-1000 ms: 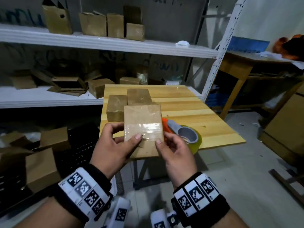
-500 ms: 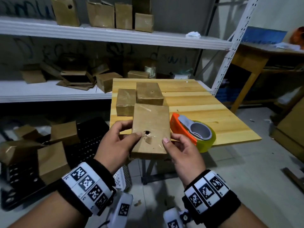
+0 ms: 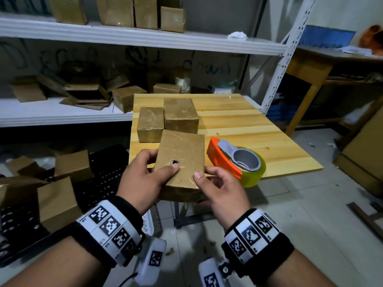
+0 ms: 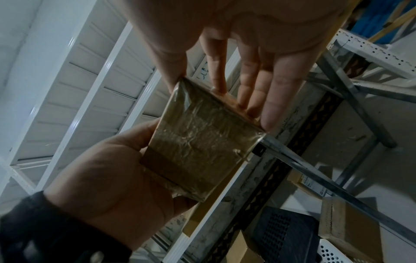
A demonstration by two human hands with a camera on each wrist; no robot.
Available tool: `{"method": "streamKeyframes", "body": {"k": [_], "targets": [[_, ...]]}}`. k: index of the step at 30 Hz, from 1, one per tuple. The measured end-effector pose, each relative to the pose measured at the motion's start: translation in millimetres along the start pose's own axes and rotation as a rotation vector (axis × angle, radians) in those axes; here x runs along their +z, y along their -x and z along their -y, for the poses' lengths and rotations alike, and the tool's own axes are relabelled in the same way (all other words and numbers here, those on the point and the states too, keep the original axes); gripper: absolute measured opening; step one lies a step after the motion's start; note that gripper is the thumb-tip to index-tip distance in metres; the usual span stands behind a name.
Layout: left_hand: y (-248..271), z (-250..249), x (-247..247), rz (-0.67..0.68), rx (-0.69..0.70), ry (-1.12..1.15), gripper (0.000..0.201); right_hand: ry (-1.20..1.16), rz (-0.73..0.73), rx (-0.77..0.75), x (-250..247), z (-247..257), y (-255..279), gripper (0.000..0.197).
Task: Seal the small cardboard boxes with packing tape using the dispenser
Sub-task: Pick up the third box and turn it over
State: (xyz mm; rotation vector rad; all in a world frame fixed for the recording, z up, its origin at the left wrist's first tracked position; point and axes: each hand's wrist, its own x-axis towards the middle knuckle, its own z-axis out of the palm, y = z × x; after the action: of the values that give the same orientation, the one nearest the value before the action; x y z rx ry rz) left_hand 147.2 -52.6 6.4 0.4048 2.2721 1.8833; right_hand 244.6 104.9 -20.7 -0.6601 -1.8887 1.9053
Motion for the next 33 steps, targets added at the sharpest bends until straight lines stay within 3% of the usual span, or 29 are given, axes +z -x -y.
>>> {"method": "streamKeyframes", "body": {"k": [5,7,10,12,14,18,20,25,29,33], "targets": [[0.4,1.9,2.9,-0.006,-0.005,0.013,0.062,0.034,0.013,-0.001,0.9,8.2,5.3,0.021],[-1.3,4.5,3.1,-0.037,-0.019,0.027,0.059,0.185,-0.027,-0.109,-2.9,17.9,6.3,0.021],[-3.9,9.2,1.8,-0.098,-0.004,0.013,0.055,0.471,-0.21,-0.356,-19.5,33.2,-0.5,0.046],[-6.0,11.3,1.1,-0.117,-0.002,0.017,0.061,0.601,-0.31,-0.44,-31.5,43.9,-7.5,0.041],[-7.1,13.0,1.0,-0.125,0.003,-0.007,0.064,0.722,-0.328,-0.425,-43.3,47.9,-17.1,0.04],[-4.0,9.2,-6.7,-0.053,0.058,-0.018,0.07,1.077,-0.194,-0.245,-57.9,39.4,-31.5,0.056],[-2.3,3.0,-14.6,-0.008,0.131,-0.033,0.062,1.172,-0.156,-0.263,-61.0,36.0,-35.3,0.059],[-7.3,2.6,-34.4,0.139,0.29,-0.168,0.066,1.378,-0.124,-0.265,-57.1,38.2,-37.7,0.062],[-11.4,6.9,-38.5,0.195,0.386,-0.303,0.047,1.343,-0.157,-0.337,-54.8,36.9,-39.4,0.041],[-12.4,5.0,-39.4,0.14,0.481,-0.523,0.049,1.09,-0.298,-0.401,-60.3,46.0,-38.4,0.032]]}}
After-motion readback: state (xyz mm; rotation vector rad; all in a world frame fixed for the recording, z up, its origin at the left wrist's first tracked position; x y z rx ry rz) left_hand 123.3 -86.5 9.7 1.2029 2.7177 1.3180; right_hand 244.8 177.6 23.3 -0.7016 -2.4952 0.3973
